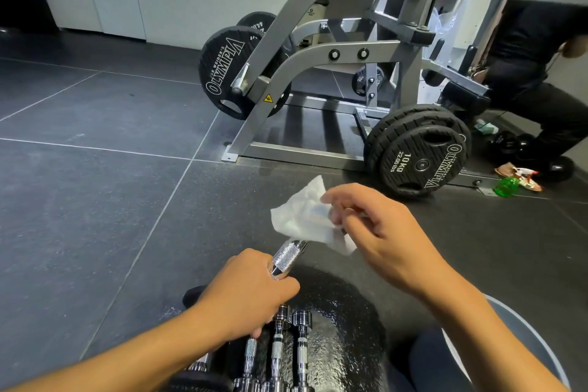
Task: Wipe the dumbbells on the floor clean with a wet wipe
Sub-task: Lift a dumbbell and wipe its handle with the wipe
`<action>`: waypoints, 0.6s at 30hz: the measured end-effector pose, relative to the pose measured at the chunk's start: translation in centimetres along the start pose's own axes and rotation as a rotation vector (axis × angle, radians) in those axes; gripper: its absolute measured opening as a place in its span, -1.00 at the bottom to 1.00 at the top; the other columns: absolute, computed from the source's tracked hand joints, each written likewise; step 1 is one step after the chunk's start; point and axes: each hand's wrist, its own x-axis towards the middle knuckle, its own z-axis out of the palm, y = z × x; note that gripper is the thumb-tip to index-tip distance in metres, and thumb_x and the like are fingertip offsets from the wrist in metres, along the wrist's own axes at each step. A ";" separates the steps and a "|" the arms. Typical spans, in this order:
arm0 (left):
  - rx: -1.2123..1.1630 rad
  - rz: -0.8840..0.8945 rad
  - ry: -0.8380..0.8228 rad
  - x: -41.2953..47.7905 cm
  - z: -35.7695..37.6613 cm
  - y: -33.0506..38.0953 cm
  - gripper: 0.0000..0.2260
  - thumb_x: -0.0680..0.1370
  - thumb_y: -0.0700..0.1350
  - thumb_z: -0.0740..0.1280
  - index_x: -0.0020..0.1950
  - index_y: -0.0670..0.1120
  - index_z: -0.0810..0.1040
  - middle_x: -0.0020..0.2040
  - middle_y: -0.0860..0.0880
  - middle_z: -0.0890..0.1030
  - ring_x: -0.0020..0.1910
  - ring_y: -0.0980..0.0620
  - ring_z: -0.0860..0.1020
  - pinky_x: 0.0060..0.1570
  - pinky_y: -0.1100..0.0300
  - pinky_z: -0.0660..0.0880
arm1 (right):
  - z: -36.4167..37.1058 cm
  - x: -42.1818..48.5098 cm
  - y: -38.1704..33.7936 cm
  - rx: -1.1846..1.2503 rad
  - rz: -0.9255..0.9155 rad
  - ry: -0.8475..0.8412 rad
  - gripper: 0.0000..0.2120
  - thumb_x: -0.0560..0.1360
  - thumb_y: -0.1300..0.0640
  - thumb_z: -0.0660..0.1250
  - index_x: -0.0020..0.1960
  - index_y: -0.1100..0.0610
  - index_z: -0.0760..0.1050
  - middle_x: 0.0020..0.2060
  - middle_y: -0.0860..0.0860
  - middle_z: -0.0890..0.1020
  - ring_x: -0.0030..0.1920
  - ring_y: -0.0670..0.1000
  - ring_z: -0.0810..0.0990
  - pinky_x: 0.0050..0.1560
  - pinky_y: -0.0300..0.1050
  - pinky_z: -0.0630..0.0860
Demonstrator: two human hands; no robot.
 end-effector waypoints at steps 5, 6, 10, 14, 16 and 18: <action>-0.013 0.006 0.001 0.0 0.0 0.2 -0.74 0.42 -0.08 0.32 -0.39 -0.03 0.29 -0.56 -0.06 0.43 -0.63 -0.07 0.44 -0.47 0.22 0.32 | 0.0 0.2 0.3 0.002 -0.008 0.014 -0.76 0.52 0.25 0.25 -0.05 0.01 0.66 -0.10 -0.11 0.59 -0.03 -0.03 0.60 0.00 0.01 0.53; -0.012 0.006 0.001 0.0 -0.1 0.2 -0.74 0.43 -0.08 0.32 -0.39 -0.03 0.29 -0.56 -0.06 0.43 -0.63 -0.07 0.44 -0.47 0.21 0.33 | 0.1 0.1 0.4 -0.007 -0.033 0.018 -0.75 0.54 0.28 0.30 -0.06 0.00 0.68 -0.07 -0.11 0.57 -0.02 -0.02 0.59 -0.01 0.01 0.54; 0.000 0.004 -0.002 0.0 -0.2 0.2 -0.75 0.40 -0.05 0.32 -0.38 -0.03 0.28 -0.55 -0.07 0.43 -0.63 -0.08 0.45 -0.45 0.18 0.34 | 0.1 0.0 0.5 0.130 0.008 -0.032 -0.76 0.52 0.27 0.48 0.09 -0.03 0.70 0.11 -0.06 0.52 -0.09 0.03 0.61 -0.10 -0.09 0.62; 0.044 0.009 -0.006 -0.4 -0.2 0.4 -0.75 0.43 -0.04 0.33 -0.37 -0.04 0.32 -0.55 -0.05 0.45 -0.62 -0.07 0.47 -0.47 0.18 0.39 | 0.7 -0.2 0.7 0.000 0.085 -0.066 -0.57 0.44 0.06 0.57 0.25 -0.22 0.56 0.20 -0.18 0.47 0.01 -0.04 0.55 -0.08 -0.23 0.56; 0.044 0.000 -0.008 -0.5 -0.1 0.4 -0.77 0.43 -0.03 0.32 -0.37 -0.05 0.35 -0.55 -0.05 0.47 -0.61 -0.07 0.49 -0.48 0.18 0.41 | 1.4 -0.3 0.3 -0.023 0.110 -0.057 -0.56 0.46 -0.02 0.52 0.28 -0.26 0.49 0.19 -0.22 0.46 0.05 -0.09 0.53 0.00 -0.21 0.56; 0.067 -0.017 0.009 -0.5 -0.2 0.5 -0.78 0.40 0.00 0.30 -0.37 -0.06 0.37 -0.54 -0.06 0.49 -0.61 -0.06 0.50 -0.50 0.11 0.45 | 2.4 -0.4 -0.1 0.022 0.142 -0.042 -0.62 0.50 -0.01 0.45 0.26 -0.24 0.46 0.20 -0.23 0.43 0.10 -0.15 0.52 0.06 -0.30 0.50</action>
